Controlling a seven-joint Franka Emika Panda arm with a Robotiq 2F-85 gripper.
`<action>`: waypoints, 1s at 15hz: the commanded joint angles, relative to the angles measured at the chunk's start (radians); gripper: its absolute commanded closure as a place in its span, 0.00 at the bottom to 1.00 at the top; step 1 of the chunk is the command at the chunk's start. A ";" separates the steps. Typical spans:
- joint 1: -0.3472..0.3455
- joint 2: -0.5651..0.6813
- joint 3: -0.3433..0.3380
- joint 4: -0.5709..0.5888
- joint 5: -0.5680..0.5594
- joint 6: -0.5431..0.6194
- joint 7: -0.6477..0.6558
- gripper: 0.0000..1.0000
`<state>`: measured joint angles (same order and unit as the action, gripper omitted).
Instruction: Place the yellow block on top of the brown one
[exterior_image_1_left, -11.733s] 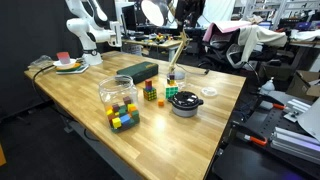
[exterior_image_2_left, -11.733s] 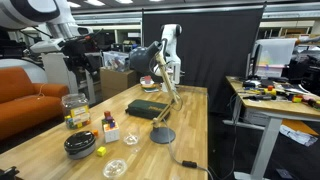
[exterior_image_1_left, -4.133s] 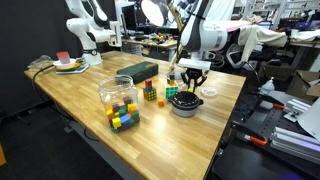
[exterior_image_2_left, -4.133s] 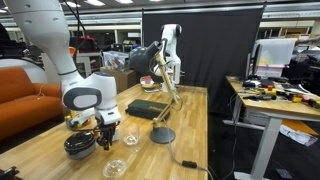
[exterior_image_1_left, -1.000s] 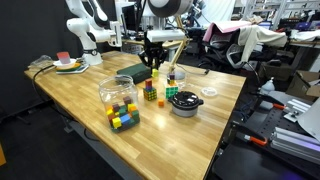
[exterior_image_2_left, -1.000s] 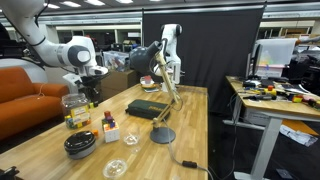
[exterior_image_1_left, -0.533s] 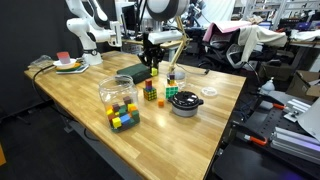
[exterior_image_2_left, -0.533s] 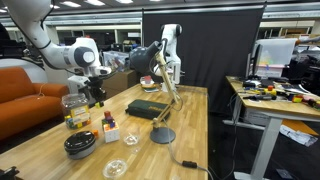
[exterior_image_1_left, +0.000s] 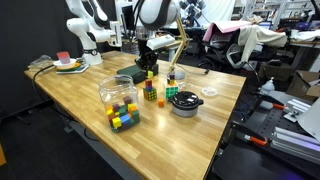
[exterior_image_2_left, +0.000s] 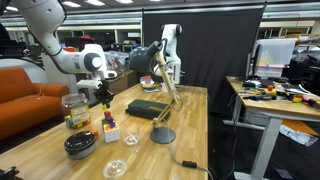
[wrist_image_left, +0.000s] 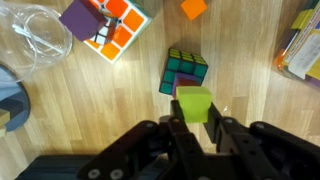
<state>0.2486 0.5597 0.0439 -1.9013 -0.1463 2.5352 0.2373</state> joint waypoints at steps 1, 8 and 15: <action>-0.005 0.026 -0.006 0.062 -0.005 -0.045 -0.049 0.93; 0.003 0.015 -0.015 0.069 0.005 -0.062 -0.018 0.93; 0.002 0.022 -0.020 0.077 0.046 -0.081 0.079 0.93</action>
<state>0.2461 0.5822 0.0325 -1.8386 -0.1264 2.4893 0.2862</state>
